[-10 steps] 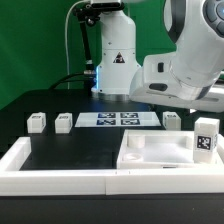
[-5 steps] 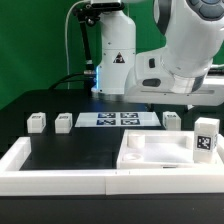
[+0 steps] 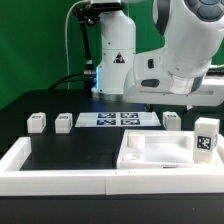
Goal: Assemble square table
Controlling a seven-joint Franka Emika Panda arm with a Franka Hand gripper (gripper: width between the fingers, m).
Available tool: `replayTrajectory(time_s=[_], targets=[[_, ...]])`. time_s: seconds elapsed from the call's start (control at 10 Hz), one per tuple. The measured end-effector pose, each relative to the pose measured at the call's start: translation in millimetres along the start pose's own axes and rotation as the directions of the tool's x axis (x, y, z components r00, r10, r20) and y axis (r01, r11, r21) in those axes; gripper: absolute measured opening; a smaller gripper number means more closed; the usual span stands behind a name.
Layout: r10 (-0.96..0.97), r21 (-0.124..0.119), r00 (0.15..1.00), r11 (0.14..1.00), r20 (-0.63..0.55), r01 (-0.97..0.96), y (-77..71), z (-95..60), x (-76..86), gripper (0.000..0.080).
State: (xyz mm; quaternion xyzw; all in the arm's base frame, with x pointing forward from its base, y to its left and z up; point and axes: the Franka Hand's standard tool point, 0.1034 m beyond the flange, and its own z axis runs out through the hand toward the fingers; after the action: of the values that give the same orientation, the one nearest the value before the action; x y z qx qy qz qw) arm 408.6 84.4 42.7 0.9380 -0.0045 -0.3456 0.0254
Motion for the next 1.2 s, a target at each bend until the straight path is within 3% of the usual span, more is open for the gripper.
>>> replayTrajectory(time_s=[0.2,0.5,1.0,1.2], targets=[[-0.035,0.000,0.999,0.999,0.001,0.035,-4.4,5.0,-1.3,0.0648],[-0.080,0.035,0.997,0.996,-0.016,0.081,2.3,7.2,1.8,0.0648],[-0.070,0.031,0.997,0.997,-0.013,0.071,4.1,8.6,1.8,0.0648],[-0.053,0.025,0.999,0.998,-0.010,0.053,-9.7,17.1,-3.8,0.0648]])
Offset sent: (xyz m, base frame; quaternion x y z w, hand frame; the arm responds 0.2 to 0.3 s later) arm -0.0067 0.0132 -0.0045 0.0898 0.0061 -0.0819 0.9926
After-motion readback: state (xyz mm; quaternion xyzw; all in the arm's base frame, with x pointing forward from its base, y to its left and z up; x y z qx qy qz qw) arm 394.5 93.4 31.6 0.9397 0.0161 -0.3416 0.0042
